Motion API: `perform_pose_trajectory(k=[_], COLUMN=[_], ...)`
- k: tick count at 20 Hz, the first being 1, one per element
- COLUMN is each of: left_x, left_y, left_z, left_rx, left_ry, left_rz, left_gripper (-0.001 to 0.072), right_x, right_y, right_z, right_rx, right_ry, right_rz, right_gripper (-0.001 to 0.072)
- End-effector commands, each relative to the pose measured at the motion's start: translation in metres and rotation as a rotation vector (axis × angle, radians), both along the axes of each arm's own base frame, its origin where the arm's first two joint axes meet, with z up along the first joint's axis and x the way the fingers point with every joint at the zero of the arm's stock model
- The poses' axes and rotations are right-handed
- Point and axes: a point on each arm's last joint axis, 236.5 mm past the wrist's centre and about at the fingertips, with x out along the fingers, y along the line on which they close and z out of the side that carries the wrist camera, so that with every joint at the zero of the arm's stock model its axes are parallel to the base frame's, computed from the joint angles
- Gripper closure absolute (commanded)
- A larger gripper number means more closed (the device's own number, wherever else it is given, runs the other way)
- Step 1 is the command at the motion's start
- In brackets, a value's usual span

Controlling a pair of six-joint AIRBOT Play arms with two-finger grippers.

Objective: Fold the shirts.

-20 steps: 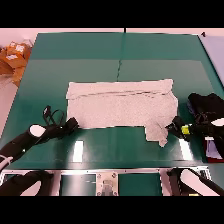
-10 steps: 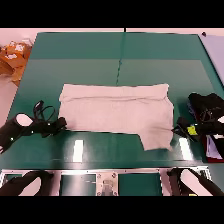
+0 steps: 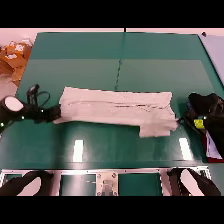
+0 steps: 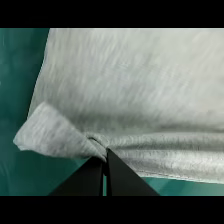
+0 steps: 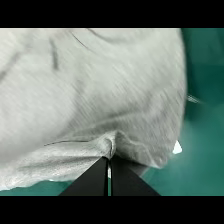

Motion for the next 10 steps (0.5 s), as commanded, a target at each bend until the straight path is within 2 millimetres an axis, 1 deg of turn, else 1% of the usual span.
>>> perform_pose_trajectory(k=[1,2,4,5,7,8,10], left_x=[0.052,0.067,0.096,0.106,0.125,0.134,0.149], left_y=[0.002,0.001,-0.009,-0.014,-0.018,-0.018,-0.018], left_z=[0.023,0.022,0.013,0.006,-0.011,-0.018,-0.025], left_rx=[0.001,-0.005,-0.071,-0.102,-0.135,-0.141,-0.154], left_ry=[-0.089,-0.106,-0.122,-0.121,-0.098,-0.094,-0.102], left_rz=[-0.016,-0.019,-0.007,-0.008,0.002,0.012,0.018], left_gripper=[0.0689,0.0689,0.0689,0.0689,0.0689,0.0688,0.0688], right_x=[0.067,0.083,0.113,0.127,0.154,0.164,0.182], right_y=[0.006,0.009,0.012,0.012,0.010,0.009,0.010], right_z=[0.014,0.009,-0.006,-0.015,-0.031,-0.039,-0.052], right_rx=[0.016,0.018,0.023,0.022,0.017,0.018,0.019], right_ry=[-0.120,-0.110,-0.085,-0.079,-0.071,-0.065,-0.058], right_rz=[0.015,0.034,0.060,0.065,0.066,0.069,0.094], right_gripper=[0.0700,0.0700,0.0700,0.0700,0.0700,0.0700,0.0700])
